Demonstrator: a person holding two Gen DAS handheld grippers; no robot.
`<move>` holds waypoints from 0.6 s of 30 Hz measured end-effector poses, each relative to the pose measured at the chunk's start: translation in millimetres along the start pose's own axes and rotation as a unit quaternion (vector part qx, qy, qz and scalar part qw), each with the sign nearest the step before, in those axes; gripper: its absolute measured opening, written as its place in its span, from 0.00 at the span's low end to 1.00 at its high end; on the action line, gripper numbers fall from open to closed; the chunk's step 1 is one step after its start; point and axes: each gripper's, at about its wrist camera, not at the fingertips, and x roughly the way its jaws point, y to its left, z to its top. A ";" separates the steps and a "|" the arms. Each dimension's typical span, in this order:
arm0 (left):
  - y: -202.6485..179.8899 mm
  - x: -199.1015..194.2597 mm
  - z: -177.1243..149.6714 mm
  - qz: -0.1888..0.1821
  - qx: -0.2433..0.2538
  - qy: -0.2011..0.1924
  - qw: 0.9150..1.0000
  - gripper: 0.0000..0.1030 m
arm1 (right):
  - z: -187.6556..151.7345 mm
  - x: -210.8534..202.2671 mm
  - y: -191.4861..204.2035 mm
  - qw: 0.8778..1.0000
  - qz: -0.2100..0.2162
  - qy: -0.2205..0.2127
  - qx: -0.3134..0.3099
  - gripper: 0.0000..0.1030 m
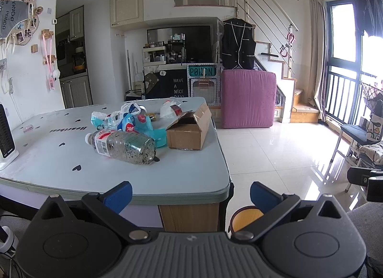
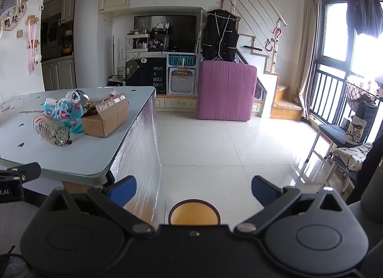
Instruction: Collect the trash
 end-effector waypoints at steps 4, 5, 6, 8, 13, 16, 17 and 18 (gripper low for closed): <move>0.0 -0.1 0.0 0.000 0.000 0.000 1.000 1.00 | 0.1 -0.1 -0.2 1.000 0.000 0.001 0.000 1.00; 0.0 0.0 0.0 0.000 0.000 0.000 1.000 1.00 | 0.0 -0.1 -0.1 1.000 0.000 0.001 0.000 1.00; 0.0 0.0 0.0 0.000 0.000 0.000 1.000 1.00 | -0.6 0.5 0.7 1.000 0.000 0.001 0.000 1.00; 0.1 0.1 0.0 0.000 0.000 0.001 1.000 1.00 | -1.1 1.9 1.5 1.000 0.000 0.002 0.000 1.00; 0.0 -0.2 0.0 0.000 0.000 0.001 1.000 1.00 | -1.1 2.0 1.6 1.000 0.001 0.003 0.001 1.00; 0.1 0.0 0.0 0.000 0.000 0.001 1.000 1.00 | -1.5 2.1 2.0 1.000 0.001 0.003 0.001 1.00; 0.0 0.1 0.1 0.000 0.000 0.001 1.000 1.00 | -3.4 1.1 2.2 1.000 0.001 0.004 0.001 1.00; -0.1 -0.2 0.0 0.000 0.000 0.001 1.000 1.00 | -3.4 1.1 2.1 1.000 0.001 0.004 0.001 1.00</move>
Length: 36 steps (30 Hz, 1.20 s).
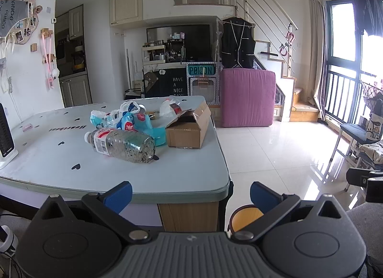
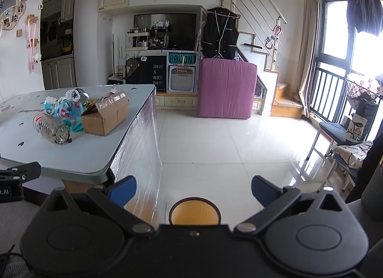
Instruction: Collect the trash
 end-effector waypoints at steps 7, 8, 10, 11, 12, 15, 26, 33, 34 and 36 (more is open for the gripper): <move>-0.2 -0.8 -0.4 0.000 0.000 0.001 1.000 1.00 | -1.2 0.1 0.3 1.000 0.000 0.002 0.000 1.00; -0.2 -1.2 -0.6 0.000 0.000 0.001 1.000 1.00 | -2.3 -0.3 -0.4 1.000 0.001 0.002 0.001 1.00; -0.7 -0.5 -0.4 0.000 0.000 0.002 1.000 1.00 | -3.6 -0.5 0.0 1.000 0.001 0.003 0.001 1.00; -3.0 2.7 -5.5 -0.001 0.000 0.002 1.000 1.00 | -4.2 -0.3 0.1 1.000 0.001 0.004 0.002 1.00; -3.6 3.7 -7.7 -0.001 0.000 0.003 1.000 1.00 | -5.3 -0.2 0.5 1.000 0.001 0.005 0.002 1.00; -4.6 4.8 -13.7 -0.002 -0.002 0.010 1.000 1.00 | -10.9 0.8 1.7 1.000 0.006 0.012 0.004 1.00; 18.4 25.8 -13.8 0.015 -0.013 0.036 0.999 1.00 | -7.2 22.1 6.8 0.999 0.018 0.038 0.000 1.00; 47.4 50.5 -8.2 0.036 -0.040 0.056 0.997 1.00 | 9.4 54.9 25.4 0.998 0.037 0.049 -0.023 1.00; 52.7 53.4 -7.2 0.037 -0.048 0.059 0.996 1.00 | 12.0 59.9 29.8 0.997 0.040 0.051 -0.029 1.00; 63.4 62.9 -3.3 0.041 -0.062 0.063 0.995 1.00 | 16.7 70.6 37.2 0.997 0.047 0.054 -0.032 1.00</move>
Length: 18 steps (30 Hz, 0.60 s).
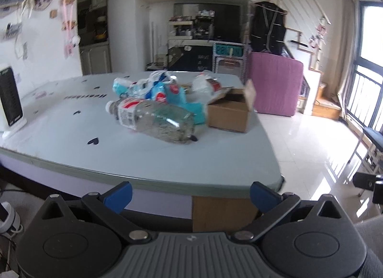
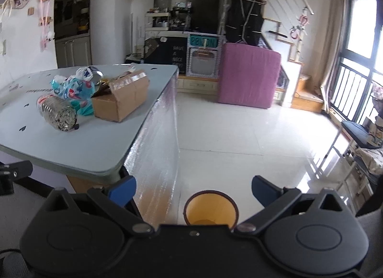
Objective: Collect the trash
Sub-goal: 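Grasp the clear water bottle with the left gripper while the right gripper grasps the cardboard box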
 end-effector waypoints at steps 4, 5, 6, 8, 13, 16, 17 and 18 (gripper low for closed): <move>19.1 19.7 17.7 0.016 -0.022 0.003 1.000 1.00 | 16.7 27.1 12.1 1.000 0.021 0.005 0.001 1.00; 23.5 27.3 23.5 0.018 -0.029 0.003 0.999 1.00 | 21.5 34.4 15.4 1.000 0.026 0.004 -0.001 1.00; 28.7 32.8 29.7 0.021 -0.036 0.003 0.999 1.00 | 26.6 40.6 18.0 1.000 0.030 0.002 -0.005 1.00; 38.5 44.1 43.6 0.029 -0.054 0.000 0.998 1.00 | 37.6 52.3 25.6 0.999 0.037 -0.008 -0.013 1.00; 59.7 76.9 79.9 0.050 -0.114 0.001 0.992 1.00 | 65.0 75.5 43.5 0.998 0.049 -0.038 -0.032 1.00; 68.5 103.6 100.9 0.063 -0.158 0.012 0.985 1.00 | 83.3 89.0 52.8 0.996 0.054 -0.062 -0.033 1.00; 72.0 111.7 107.1 0.068 -0.170 0.017 0.983 1.00 | 89.1 92.5 56.6 0.996 0.055 -0.069 -0.031 1.00; 73.7 120.4 113.8 0.074 -0.178 0.023 0.981 1.00 | 94.5 96.3 59.0 0.995 0.055 -0.074 -0.028 1.00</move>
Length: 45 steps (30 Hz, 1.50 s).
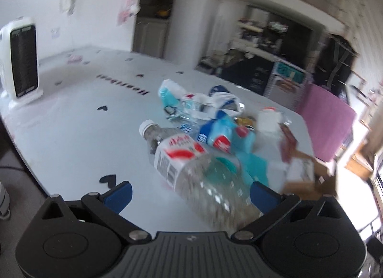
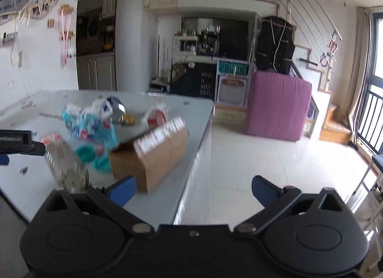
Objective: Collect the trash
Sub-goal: 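Grasp the clear water bottle with the left gripper while the right gripper grasps the cardboard box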
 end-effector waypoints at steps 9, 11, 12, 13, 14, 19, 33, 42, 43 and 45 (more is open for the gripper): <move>-34.2 51.1 21.8 0.060 0.047 0.010 0.997 1.00 | 38.3 46.4 14.4 0.997 0.020 0.000 0.074 1.00; -38.5 59.3 19.9 0.076 0.055 0.019 0.995 1.00 | 42.7 60.2 20.4 0.995 0.026 0.013 0.092 1.00; -38.9 63.2 18.6 0.085 0.054 0.020 0.995 1.00 | 44.5 66.0 23.1 0.995 0.028 0.020 0.098 1.00; -38.4 65.2 17.0 0.095 0.052 0.020 0.994 1.00 | 43.6 70.5 25.1 0.994 0.029 0.025 0.104 1.00; -38.4 67.1 15.4 0.100 0.053 0.023 0.993 1.00 | 44.6 75.8 27.5 0.993 0.031 0.031 0.112 1.00; -28.6 60.8 6.9 0.092 0.078 0.029 0.992 1.00 | 44.1 97.7 35.4 0.988 0.025 0.059 0.137 1.00; 42.4 31.0 8.9 0.071 0.144 0.033 0.986 0.95 | 33.7 105.5 -10.5 0.988 -0.037 0.079 0.131 0.94; 34.5 49.9 17.9 0.020 0.187 0.044 0.981 0.95 | 23.1 88.0 1.4 0.995 0.062 0.005 0.072 1.00; 32.9 52.8 17.7 0.017 0.199 0.047 0.979 0.95 | 18.8 88.7 9.4 0.997 0.059 0.000 0.042 1.00; 30.6 59.1 17.0 0.008 0.227 0.056 0.972 0.95 | 8.3 92.4 21.9 0.999 0.052 -0.005 -0.014 1.00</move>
